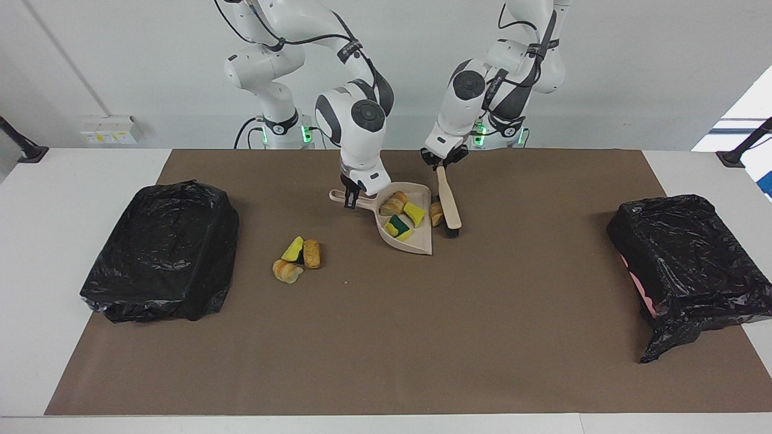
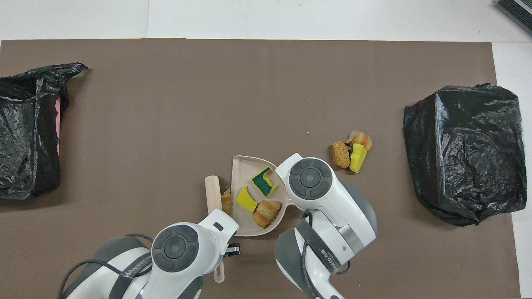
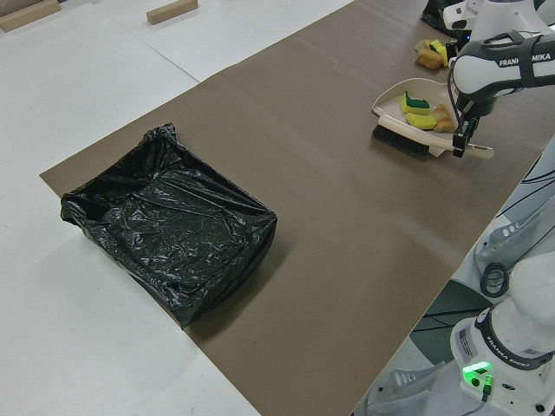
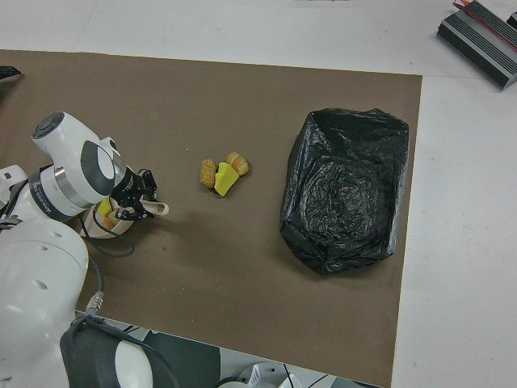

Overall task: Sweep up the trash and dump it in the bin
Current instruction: 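Sweep the remaining pieces into the dustpan with the left gripper, then carry the loaded dustpan to the black bag with the right gripper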

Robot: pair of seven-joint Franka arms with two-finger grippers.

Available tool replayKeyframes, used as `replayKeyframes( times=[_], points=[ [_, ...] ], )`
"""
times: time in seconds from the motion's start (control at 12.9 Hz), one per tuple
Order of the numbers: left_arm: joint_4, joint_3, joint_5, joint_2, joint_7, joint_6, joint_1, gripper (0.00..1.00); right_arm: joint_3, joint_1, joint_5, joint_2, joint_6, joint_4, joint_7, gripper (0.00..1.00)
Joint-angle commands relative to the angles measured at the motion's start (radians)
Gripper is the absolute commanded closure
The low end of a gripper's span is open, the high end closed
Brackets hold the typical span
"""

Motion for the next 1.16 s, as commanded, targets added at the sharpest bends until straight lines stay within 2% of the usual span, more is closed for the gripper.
replayKeyframes(
  times=[0.0,0.39,0.7,0.93,1.08],
  points=[
    [0.063,0.011,-0.031,0.033,0.004,0.003,-0.069,1.00,0.003,-0.010,-0.028,-0.022,-0.010,-0.016,0.026,1.00],
    [0.153,0.022,-0.016,0.025,0.006,-0.161,-0.012,1.00,0.003,-0.013,-0.027,-0.024,-0.011,-0.011,0.026,1.00],
    [0.156,0.022,0.044,-0.030,0.006,-0.285,0.036,1.00,0.005,-0.071,-0.014,-0.062,-0.022,0.007,0.024,1.00],
    [0.146,0.019,0.047,-0.044,0.001,-0.289,0.034,1.00,0.004,-0.128,-0.007,-0.111,-0.072,0.039,0.010,1.00],
    [0.103,0.002,0.047,-0.080,-0.026,-0.266,0.016,1.00,0.003,-0.206,-0.007,-0.128,-0.150,0.102,-0.040,1.00]
  ],
)
